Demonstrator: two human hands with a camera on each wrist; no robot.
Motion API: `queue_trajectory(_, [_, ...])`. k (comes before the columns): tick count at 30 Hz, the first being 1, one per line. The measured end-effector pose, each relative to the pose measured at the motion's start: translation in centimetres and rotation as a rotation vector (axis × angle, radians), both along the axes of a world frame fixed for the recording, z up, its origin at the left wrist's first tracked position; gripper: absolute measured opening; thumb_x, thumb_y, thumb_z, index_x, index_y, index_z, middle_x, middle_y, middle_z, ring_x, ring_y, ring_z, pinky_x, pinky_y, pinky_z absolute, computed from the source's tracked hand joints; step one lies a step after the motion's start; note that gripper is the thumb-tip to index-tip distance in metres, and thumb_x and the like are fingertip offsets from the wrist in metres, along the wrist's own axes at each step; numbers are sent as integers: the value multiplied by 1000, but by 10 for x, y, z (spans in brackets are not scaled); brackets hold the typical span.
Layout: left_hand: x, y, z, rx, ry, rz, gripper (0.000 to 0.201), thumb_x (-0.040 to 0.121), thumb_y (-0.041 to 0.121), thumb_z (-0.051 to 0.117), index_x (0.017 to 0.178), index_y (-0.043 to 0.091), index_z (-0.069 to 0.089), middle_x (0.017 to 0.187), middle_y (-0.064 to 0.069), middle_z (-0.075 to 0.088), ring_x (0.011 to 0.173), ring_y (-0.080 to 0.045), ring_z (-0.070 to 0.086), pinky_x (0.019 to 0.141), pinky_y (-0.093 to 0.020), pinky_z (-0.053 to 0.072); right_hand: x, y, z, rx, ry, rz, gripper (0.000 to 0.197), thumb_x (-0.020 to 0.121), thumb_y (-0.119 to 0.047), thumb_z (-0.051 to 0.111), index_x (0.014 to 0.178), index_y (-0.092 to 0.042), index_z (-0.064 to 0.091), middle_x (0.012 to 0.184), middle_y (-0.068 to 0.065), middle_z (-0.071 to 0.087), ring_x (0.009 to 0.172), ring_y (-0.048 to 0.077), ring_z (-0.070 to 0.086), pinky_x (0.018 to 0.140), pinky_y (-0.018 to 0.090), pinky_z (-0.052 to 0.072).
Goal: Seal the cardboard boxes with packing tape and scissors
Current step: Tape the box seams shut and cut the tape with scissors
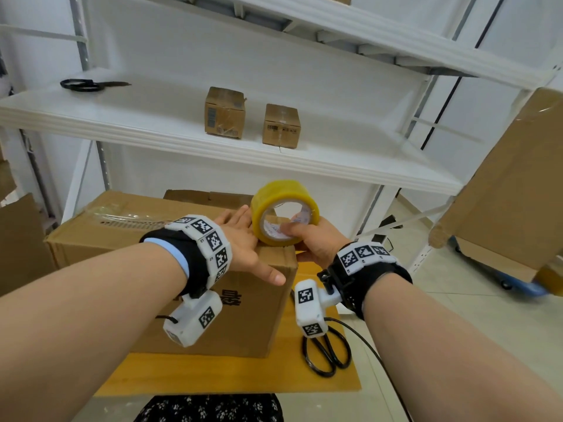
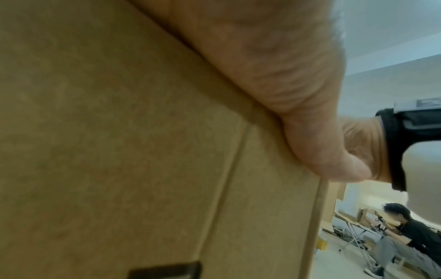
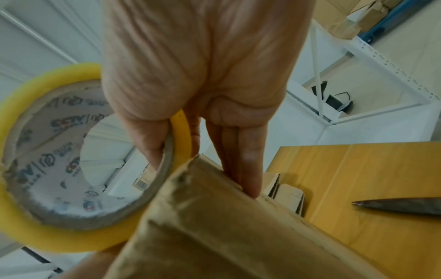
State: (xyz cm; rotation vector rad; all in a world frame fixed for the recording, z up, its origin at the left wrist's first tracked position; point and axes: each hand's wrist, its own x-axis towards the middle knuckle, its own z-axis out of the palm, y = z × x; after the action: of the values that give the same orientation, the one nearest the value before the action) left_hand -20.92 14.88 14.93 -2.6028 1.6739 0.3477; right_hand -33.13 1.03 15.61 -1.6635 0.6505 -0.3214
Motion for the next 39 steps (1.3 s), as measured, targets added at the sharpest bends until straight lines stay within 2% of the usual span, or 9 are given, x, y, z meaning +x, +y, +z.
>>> queue_trajectory(6, [-3, 1, 0, -33, -2, -13, 136, 40, 104, 33, 152, 39, -7, 161, 1, -20, 147, -20, -21, 118, -50, -10, 0, -3, 2, 29, -17, -33, 27, 90, -5, 63, 116, -8, 61, 101, 16, 72, 92, 34, 71, 75, 49, 61])
queue_trajectory(12, [-3, 0, 1, -34, -40, 18, 150, 39, 105, 32, 153, 20, -16, 161, -1, -18, 148, -19, -18, 120, -46, -8, -7, -14, 8, 109, -58, -101, 27, 90, 6, 56, 115, -4, 56, 112, 24, 68, 97, 38, 70, 80, 58, 58])
queue_trajectory(15, [-3, 2, 0, -41, -38, 17, 149, 39, 105, 32, 153, 20, -16, 161, -2, -18, 148, -19, -18, 120, -47, -7, -9, -14, 5, 125, -79, -130, 32, 89, 3, 60, 120, -3, 56, 113, 24, 69, 97, 37, 71, 79, 56, 59])
queue_trajectory(19, [-7, -1, 6, 20, -48, 3, 142, 41, 104, 36, 153, 32, -11, 161, -4, -19, 148, -25, -17, 119, -53, -4, -12, -7, -8, 190, -98, -88, 33, 88, -12, 71, 119, -7, 63, 107, 15, 73, 95, 33, 72, 79, 49, 60])
queue_trajectory(21, [-12, -6, 14, 43, -54, 6, 136, 44, 101, 41, 154, 35, -5, 162, -6, -10, 148, -31, -10, 118, -56, -1, -14, -2, -13, 190, -108, -55, 29, 87, -18, 74, 114, -8, 68, 101, 11, 74, 91, 28, 72, 75, 43, 60])
queue_trajectory(24, [-20, -13, 13, -26, -59, 13, 136, 42, 102, 40, 154, 33, 4, 161, -10, 1, 148, -35, 0, 120, -52, 4, -13, 0, -17, 196, -138, -80, 33, 89, -22, 73, 117, -7, 67, 105, 14, 74, 90, 27, 72, 72, 39, 60])
queue_trajectory(28, [-19, -11, -1, -47, -53, 29, 140, 40, 103, 37, 154, 34, -6, 161, -11, -14, 147, -34, -13, 120, -49, -5, -9, -2, -12, 154, -106, -92, 29, 91, -20, 70, 116, -4, 66, 106, 19, 73, 90, 32, 73, 73, 44, 61])
queue_trajectory(32, [-18, -11, -1, -15, -49, 35, 143, 37, 105, 31, 153, 34, -12, 160, -11, -20, 147, -32, -18, 119, -49, -7, -7, -2, -8, 169, -96, -121, 26, 91, -11, 67, 115, -2, 63, 107, 22, 72, 95, 38, 72, 76, 51, 60])
queue_trajectory(39, [-20, -10, 2, 16, -59, 69, 149, 40, 104, 34, 153, 20, -16, 159, -15, -20, 147, -31, -19, 120, -49, -4, -13, -14, -3, 204, -134, -203, 38, 89, 0, 62, 126, 0, 54, 113, 25, 68, 95, 38, 72, 67, 49, 61])
